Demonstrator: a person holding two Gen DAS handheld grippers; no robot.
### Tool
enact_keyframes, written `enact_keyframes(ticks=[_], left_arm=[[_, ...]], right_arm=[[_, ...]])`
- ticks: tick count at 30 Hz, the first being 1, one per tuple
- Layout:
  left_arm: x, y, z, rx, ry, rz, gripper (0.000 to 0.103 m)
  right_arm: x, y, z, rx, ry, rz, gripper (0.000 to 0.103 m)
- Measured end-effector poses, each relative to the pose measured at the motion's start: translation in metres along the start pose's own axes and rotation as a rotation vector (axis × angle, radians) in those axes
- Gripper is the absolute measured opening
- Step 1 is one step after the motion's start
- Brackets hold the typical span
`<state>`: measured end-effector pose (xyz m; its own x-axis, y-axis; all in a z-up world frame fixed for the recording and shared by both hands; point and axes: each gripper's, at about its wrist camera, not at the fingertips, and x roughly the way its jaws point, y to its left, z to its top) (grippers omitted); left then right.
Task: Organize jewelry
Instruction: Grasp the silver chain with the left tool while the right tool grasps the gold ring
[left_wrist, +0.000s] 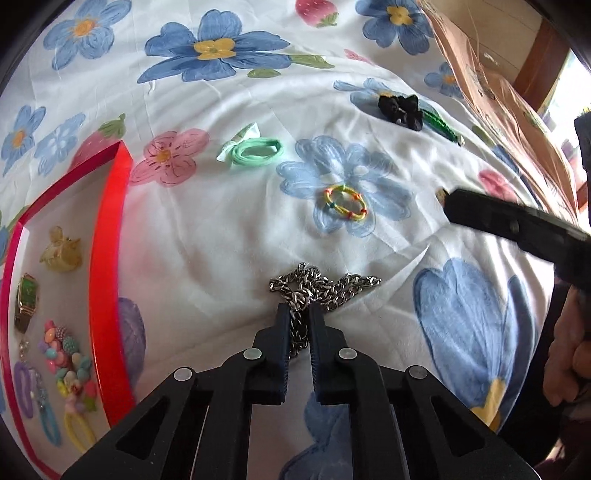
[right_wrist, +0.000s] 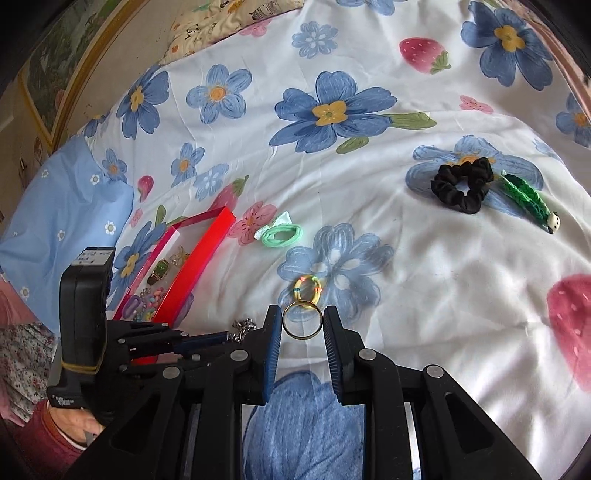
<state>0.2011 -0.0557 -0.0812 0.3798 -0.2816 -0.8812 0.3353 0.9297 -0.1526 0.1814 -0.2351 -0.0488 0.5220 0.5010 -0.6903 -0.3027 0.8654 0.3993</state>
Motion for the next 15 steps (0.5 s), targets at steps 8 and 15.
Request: enact_keyframes(ticks=[8, 15], left_arm=[[-0.041, 0.006, -0.013, -0.071, -0.099, -0.016, 0.007], [-0.101, 0.014, -0.028, -0.126, -0.218, -0.032, 0.007]], right_arm=[[-0.011, 0.007, -0.007, -0.003, -0.009, 0.021, 0.023], [-0.019, 0.026, -0.006, -0.029, -0.026, 0.05, 0.023]])
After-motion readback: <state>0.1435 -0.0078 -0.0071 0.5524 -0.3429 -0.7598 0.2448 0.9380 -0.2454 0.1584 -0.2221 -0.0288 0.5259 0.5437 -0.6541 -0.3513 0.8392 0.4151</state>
